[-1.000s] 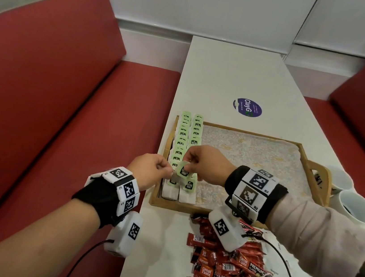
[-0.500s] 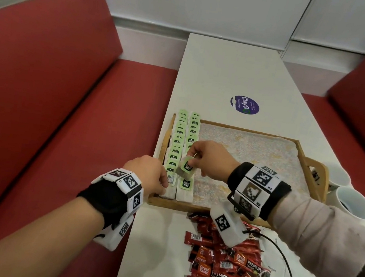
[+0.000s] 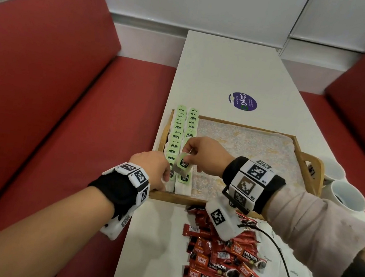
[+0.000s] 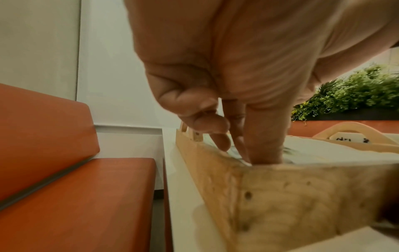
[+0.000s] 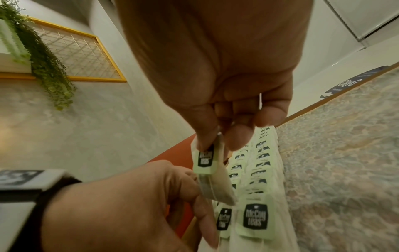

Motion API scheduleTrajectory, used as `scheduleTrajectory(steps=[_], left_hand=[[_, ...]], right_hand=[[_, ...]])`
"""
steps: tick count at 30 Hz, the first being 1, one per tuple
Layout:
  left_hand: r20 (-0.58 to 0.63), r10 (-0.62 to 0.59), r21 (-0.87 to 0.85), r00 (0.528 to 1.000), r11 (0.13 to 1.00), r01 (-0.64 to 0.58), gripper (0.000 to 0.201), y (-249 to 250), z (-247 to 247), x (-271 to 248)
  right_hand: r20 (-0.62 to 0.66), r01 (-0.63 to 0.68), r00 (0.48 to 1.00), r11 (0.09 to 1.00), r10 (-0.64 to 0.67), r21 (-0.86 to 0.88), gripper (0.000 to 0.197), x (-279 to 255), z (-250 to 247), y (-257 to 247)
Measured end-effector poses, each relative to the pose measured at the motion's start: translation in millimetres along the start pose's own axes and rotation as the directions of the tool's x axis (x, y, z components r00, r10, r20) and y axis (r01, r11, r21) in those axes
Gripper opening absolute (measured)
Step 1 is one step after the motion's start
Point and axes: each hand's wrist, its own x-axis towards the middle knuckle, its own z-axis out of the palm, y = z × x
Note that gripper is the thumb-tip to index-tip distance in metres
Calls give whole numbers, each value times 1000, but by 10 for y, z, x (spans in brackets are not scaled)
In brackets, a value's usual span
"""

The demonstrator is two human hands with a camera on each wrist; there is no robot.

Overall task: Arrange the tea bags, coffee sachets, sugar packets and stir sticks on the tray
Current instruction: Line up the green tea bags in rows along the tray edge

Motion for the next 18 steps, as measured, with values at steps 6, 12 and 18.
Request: scheduleTrajectory(steps=[6,12,18], left_hand=[[-28,5,13,1000,1000,-4,18,21,26,-27],[-56,-3,16,998,1000,4,20,15,70,-51],[-71,6,27,997,1000,-4,21,9,77,-32]], right_hand=[[-21,-6,1000,1000,6,13,7,-57,40,-3],[-40,-7,999,1000,8,27,5,-117,43,11],[-39,-12,999,1000,13,22,4,-135,44,17]])
